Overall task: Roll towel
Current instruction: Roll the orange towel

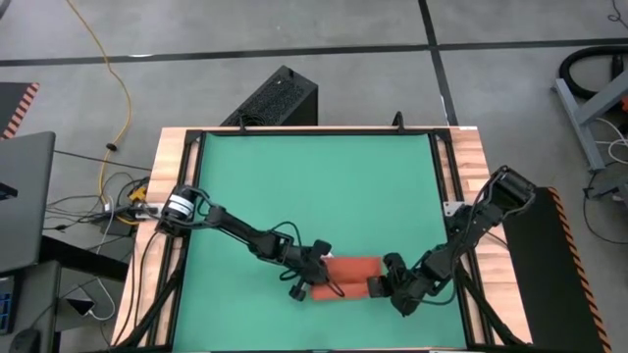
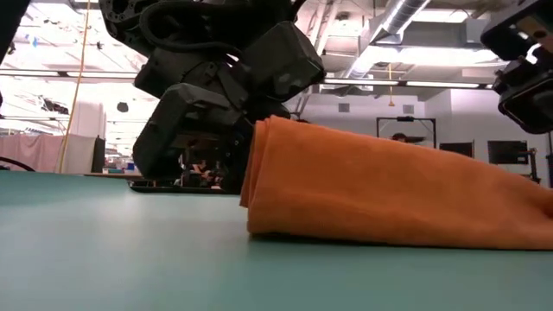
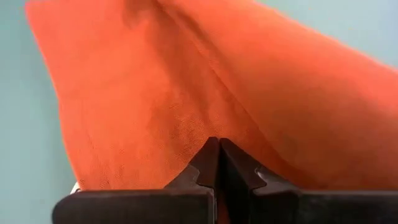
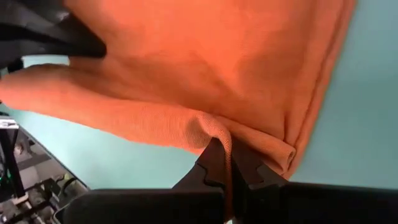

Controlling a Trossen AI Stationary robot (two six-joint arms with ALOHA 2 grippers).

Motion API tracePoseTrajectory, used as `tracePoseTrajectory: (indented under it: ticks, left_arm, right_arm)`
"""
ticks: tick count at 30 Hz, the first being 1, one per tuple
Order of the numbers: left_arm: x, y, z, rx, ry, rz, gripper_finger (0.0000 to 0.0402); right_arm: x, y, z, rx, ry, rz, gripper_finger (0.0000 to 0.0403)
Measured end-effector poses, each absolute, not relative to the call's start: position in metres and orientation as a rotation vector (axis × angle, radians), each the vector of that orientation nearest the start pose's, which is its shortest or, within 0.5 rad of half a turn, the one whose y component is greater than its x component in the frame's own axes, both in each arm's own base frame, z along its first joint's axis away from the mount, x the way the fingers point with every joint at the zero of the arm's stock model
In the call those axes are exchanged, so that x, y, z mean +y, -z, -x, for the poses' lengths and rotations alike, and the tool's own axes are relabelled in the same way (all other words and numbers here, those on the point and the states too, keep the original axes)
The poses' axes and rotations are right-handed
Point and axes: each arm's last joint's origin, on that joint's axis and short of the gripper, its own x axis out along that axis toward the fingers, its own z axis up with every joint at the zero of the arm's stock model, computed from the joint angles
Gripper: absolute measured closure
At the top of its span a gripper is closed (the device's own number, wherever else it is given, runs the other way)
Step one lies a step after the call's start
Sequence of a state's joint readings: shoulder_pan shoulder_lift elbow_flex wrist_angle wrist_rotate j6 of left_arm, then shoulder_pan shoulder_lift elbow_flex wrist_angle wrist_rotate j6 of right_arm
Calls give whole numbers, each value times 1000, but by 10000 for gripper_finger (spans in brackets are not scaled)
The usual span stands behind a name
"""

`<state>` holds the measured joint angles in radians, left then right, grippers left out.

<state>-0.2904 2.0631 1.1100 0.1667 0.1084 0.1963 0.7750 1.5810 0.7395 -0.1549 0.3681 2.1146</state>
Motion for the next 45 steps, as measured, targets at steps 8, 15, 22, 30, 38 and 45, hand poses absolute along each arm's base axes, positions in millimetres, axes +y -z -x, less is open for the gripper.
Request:
tracePoseTrajectory:
  ticks: [8, 15, 22, 30, 38, 45]
  left_arm:
    - [-124, -111, -377, 793, 358, -406, 401]
    - [-119, -150, -363, 802, 154, -626, 401]
    - [-116, -177, -357, 759, 104, -603, 401]
    - [-107, -176, -355, 810, -72, -750, 401]
    - [-101, -179, -357, 803, -159, -833, 401]
    - [-96, -179, -359, 803, -156, -804, 402]
  right_arm:
    - [185, -144, -212, 833, 612, -1402, 392]
    - [178, -144, -217, 852, 593, -1336, 392]
    - [172, -144, -223, 856, 552, -1240, 392]
    - [167, -145, -227, 872, 474, -1081, 392]
    - [168, -163, -242, 879, 367, -867, 392]
    - [159, -171, -254, 915, 323, -823, 392]
